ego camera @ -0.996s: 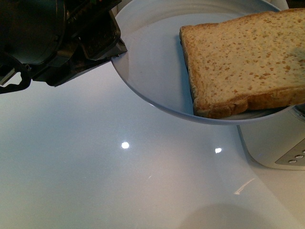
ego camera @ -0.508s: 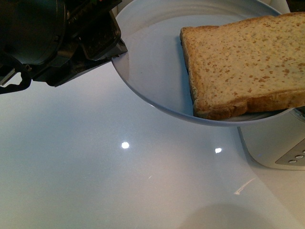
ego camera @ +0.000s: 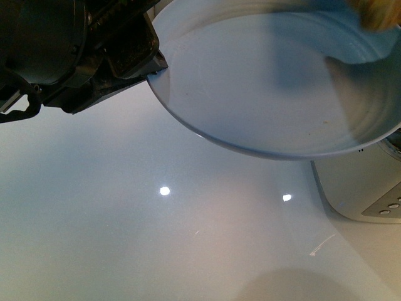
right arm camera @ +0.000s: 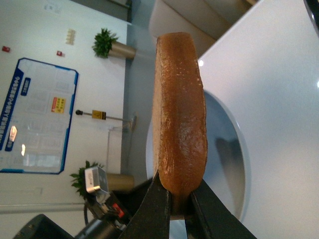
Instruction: Left arm holds plate, right arm toasts bread
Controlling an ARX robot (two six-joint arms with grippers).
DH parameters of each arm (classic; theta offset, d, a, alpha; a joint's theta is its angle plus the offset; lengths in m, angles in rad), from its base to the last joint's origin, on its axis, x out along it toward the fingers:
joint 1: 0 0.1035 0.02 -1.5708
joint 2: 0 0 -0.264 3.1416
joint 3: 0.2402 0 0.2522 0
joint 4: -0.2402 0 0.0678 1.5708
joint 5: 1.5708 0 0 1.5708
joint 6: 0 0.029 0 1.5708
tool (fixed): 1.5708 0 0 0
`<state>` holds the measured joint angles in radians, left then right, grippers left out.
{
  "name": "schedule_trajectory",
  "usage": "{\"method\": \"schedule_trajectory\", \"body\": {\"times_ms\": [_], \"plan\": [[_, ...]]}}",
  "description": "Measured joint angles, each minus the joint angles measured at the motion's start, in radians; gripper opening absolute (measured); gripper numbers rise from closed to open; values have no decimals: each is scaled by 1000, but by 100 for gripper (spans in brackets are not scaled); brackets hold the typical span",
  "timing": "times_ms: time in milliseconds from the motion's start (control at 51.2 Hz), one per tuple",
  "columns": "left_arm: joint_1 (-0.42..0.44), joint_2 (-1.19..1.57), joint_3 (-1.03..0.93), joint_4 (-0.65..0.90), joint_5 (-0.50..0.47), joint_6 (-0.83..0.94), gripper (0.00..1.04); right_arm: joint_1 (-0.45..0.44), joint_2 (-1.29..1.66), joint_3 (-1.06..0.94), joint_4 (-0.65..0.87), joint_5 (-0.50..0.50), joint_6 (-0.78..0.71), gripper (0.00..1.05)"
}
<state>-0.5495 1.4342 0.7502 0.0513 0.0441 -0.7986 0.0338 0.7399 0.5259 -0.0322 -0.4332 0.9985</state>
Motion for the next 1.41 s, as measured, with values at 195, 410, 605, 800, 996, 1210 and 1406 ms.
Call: {"method": "schedule_trajectory", "body": {"times_ms": [195,410,605,800,996,1210,1406], "plan": [[0,0,0,0,0,0,3,-109,9,127,-79,32,-140,3],[0,0,0,0,0,0,3,-137,55,203,-93,183,-423,3],[0,0,0,0,0,0,3,-43,157,175,31,386,-731,3],[0,0,0,0,0,0,3,25,264,121,122,481,-862,3],[0,0,0,0,0,0,3,41,352,97,183,527,-899,3],[0,0,0,0,0,0,3,43,443,93,225,565,-917,3],[0,0,0,0,0,0,3,47,483,89,246,576,-920,3]]}}
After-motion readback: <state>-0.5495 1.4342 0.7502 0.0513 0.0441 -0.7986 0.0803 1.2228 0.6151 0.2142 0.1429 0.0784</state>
